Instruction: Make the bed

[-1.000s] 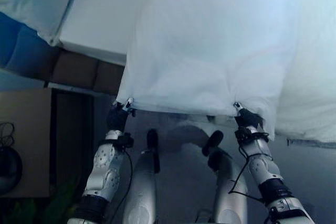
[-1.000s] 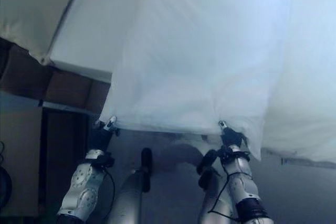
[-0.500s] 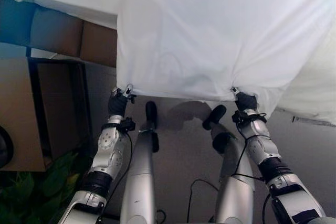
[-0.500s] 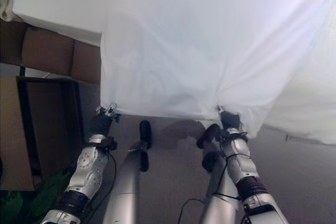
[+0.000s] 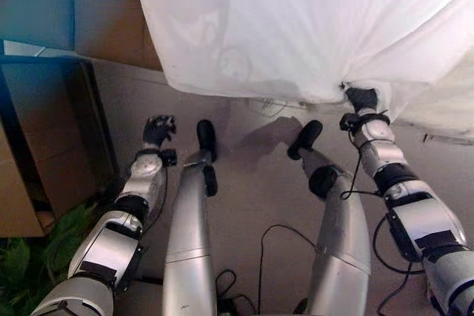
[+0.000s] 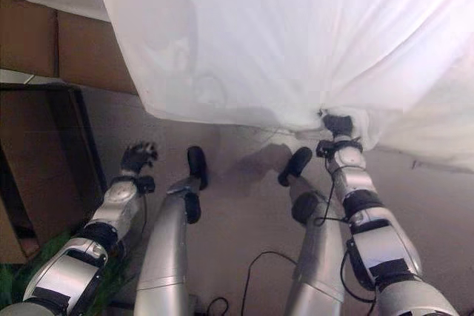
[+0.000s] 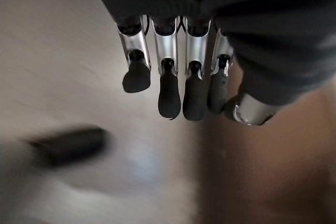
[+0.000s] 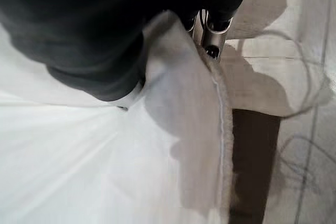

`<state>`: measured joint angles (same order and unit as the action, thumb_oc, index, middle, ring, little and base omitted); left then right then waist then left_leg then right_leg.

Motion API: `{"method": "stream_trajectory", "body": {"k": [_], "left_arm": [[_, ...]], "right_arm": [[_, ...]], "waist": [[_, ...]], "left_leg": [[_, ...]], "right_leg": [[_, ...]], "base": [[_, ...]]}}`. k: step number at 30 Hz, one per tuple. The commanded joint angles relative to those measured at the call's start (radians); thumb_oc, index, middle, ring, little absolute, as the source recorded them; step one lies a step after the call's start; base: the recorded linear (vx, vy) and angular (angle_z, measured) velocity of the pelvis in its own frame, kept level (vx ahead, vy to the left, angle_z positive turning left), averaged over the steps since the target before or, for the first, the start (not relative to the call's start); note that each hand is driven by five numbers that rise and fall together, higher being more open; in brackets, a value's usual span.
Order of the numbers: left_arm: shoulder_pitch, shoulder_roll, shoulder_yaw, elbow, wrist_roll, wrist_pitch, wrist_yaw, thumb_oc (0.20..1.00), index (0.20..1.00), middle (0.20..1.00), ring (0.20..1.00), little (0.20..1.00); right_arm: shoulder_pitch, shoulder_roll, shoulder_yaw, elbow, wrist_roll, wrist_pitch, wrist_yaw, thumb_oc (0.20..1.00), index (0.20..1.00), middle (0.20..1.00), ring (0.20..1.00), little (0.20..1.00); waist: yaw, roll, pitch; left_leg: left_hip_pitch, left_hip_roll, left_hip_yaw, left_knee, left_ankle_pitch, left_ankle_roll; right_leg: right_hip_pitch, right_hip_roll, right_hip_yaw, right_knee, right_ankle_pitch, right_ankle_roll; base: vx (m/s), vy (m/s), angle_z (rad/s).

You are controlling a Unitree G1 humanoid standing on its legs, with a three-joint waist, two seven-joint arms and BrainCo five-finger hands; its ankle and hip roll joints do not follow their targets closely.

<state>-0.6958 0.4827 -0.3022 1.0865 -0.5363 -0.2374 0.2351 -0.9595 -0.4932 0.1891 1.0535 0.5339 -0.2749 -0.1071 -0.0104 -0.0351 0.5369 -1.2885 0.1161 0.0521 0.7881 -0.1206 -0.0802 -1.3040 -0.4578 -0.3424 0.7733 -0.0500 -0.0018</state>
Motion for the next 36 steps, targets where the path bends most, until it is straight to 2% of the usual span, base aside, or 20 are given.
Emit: {"method": "stream_trajectory", "body": {"k": [1, 3, 9, 10, 14, 17, 22, 26, 28, 29, 30, 34, 36], "left_arm": [[0.048, 0.022, 0.004, 0.052, 0.091, 0.026, 0.023, 1.000, 1.000, 1.000, 1.000, 1.000], [0.027, 0.019, 0.000, 0.067, 0.096, 0.041, 0.031, 1.000, 1.000, 1.000, 1.000, 1.000], [0.036, 0.032, -0.009, 0.100, 0.160, 0.068, 0.020, 1.000, 1.000, 1.000, 1.000, 1.000], [0.044, 0.044, -0.020, 0.098, 0.218, 0.073, 0.020, 1.000, 1.000, 1.000, 1.000, 1.000], [0.075, 0.064, -0.035, 0.117, 0.324, 0.090, -0.003, 1.000, 1.000, 1.000, 1.000, 1.000], [0.102, 0.071, -0.015, 0.121, 0.347, 0.095, -0.013, 1.000, 1.000, 1.000, 1.000, 1.000], [0.222, 0.062, 0.068, 0.090, 0.373, 0.084, -0.038, 1.000, 1.000, 1.000, 1.000, 1.000], [0.345, 0.024, 0.178, 0.058, 0.363, 0.069, -0.004, 1.000, 1.000, 1.000, 1.000, 1.000], [0.411, 0.000, 0.254, 0.037, 0.326, 0.045, 0.030, 1.000, 1.000, 1.000, 1.000, 1.000], [0.459, -0.017, 0.363, -0.054, 0.218, -0.013, 0.093, 1.000, 1.000, 1.000, 1.000, 1.000], [0.464, -0.017, 0.363, -0.057, 0.218, -0.012, 0.093, 1.000, 1.000, 1.000, 1.000, 1.000], [0.612, -0.026, 0.510, -0.311, 0.118, -0.116, 0.140, 1.000, 1.000, 1.000, 1.000, 1.000], [0.670, -0.026, 0.568, -0.438, 0.097, -0.146, 0.150, 1.000, 1.000, 1.000, 1.000, 1.000]], "right_arm": [[0.254, -0.070, 0.071, 0.291, -0.139, 0.199, -0.058, 1.000, 1.000, 1.000, 1.000, 1.000], [0.239, -0.070, 0.065, 0.318, -0.147, 0.209, -0.080, 1.000, 1.000, 1.000, 1.000, 1.000], [0.253, -0.083, 0.117, 0.349, -0.294, 0.234, -0.087, 1.000, 1.000, 1.000, 1.000, 1.000], [0.273, -0.095, 0.129, 0.356, -0.340, 0.239, -0.084, 1.000, 1.000, 1.000, 1.000, 1.000], [0.335, -0.120, 0.143, 0.376, -0.415, 0.251, -0.060, 1.000, 1.000, 1.000, 1.000, 1.000], [0.392, -0.117, 0.150, 0.390, -0.465, 0.261, -0.038, 1.000, 1.000, 1.000, 1.000, 1.000], [0.575, -0.129, 0.070, 0.412, -0.526, 0.279, 0.002, 1.000, 1.000, 1.000, 1.000, 1.000], [0.679, -0.129, -0.075, 0.381, -0.480, 0.254, -0.078, 1.000, 1.000, 1.000, 1.000, 1.000], [0.720, -0.128, -0.146, 0.337, -0.445, 0.237, -0.110, 1.000, 1.000, 1.000, 1.000, 1.000], [0.728, -0.118, -0.237, 0.226, -0.350, 0.189, -0.160, 1.000, 1.000, 1.000, 1.000, 1.000], [0.732, -0.117, -0.237, 0.223, -0.350, 0.190, -0.161, 1.000, 1.000, 1.000, 1.000, 1.000], [0.807, -0.068, -0.313, -0.114, -0.267, 0.104, -0.213, 1.000, 1.000, 1.000, 1.000, 1.000], [0.849, -0.041, -0.326, -0.273, -0.263, 0.076, -0.211, 1.000, 1.000, 1.000, 1.000, 1.000]], "waist": [[-0.009, 0.014, -0.017], [-0.010, 0.019, -0.017], [-0.015, 0.026, -0.017], [-0.019, 0.028, -0.017], [-0.028, 0.020, -0.017], [-0.034, 0.010, -0.017], [-0.042, -0.005, -0.017], [-0.041, -0.011, -0.017], [-0.033, -0.010, -0.017], [-0.028, -0.014, -0.021], [-0.029, -0.013, -0.017], [-0.008, 0.001, -0.145], [0.004, 0.010, -0.209]], "left_leg": [[-0.018, -0.031, 0.043, -0.002, -0.018, -0.002], [-0.020, -0.031, 0.048, -0.005, -0.018, 0.000], [0.022, -0.025, 0.062, -0.057, -0.002, 0.003], [0.053, -0.021, 0.069, -0.094, 0.007, 0.002], [0.134, -0.008, 0.086, -0.165, 0.027, -0.002], [0.194, -0.001, 0.095, -0.199, 0.033, -0.001], [0.404, 0.005, 0.108, -0.280, 0.041, 0.000], [0.659, 0.017, 0.115, -0.345, 0.034, -0.001], [0.816, 0.021, 0.108, -0.391, 0.038, -0.009], [0.938, 0.026, 0.120, -0.451, 0.070, -0.012], [0.951, 0.026, 0.118, -0.459, 0.073, -0.013], [1.113, 0.046, 0.132, -0.557, 0.093, -0.033], [1.185, 0.043, 0.136, -0.604, 0.097, -0.037]], "right_leg": [[-0.056, -0.014, 0.079, 0.046, 0.002, 0.154], [-0.061, -0.015, 0.077, 0.043, 0.004, 0.157], [-0.033, -0.003, 0.065, -0.007, 0.025, 0.161], [-0.012, 0.002, 0.057, -0.035, 0.037, 0.167], [0.069, 0.011, 0.044, -0.116, 0.074, 0.177], [0.124, 0.020, 0.042, -0.160, 0.093, 0.179], [0.324, 0.032, 0.028, -0.252, 0.112, 0.183], [0.575, 0.056, 0.021, -0.314, 0.105, 0.179], [0.742, 0.073, -0.001, -0.362, 0.093, 0.180], [0.880, 0.085, -0.036, -0.429, 0.110, 0.170], [0.894, 0.088, -0.040, -0.438, 0.112, 0.171], [1.079, 0.115, -0.088, -0.526, 0.112, 0.189], [1.148, 0.126, -0.109, -0.558, 0.113, 0.197]], "base": [[0.03, -0.013, -0.05], [0.01, -0.009, -0.06], [-0.01, -0.009, -0.12], [-0.04, -0.017, -0.08], [-0.05, -0.028, -0.10], [-0.05, -0.036, -0.17], [-0.03, -0.043, -0.08], [0.05, -0.015, -0.10], [0.13, -0.064, -0.18], [0.09, -0.072, -0.16], [0.12, -0.068, -0.09], [0.19, -0.012, -0.06], [0.20, 0.021, 0.00]]}}
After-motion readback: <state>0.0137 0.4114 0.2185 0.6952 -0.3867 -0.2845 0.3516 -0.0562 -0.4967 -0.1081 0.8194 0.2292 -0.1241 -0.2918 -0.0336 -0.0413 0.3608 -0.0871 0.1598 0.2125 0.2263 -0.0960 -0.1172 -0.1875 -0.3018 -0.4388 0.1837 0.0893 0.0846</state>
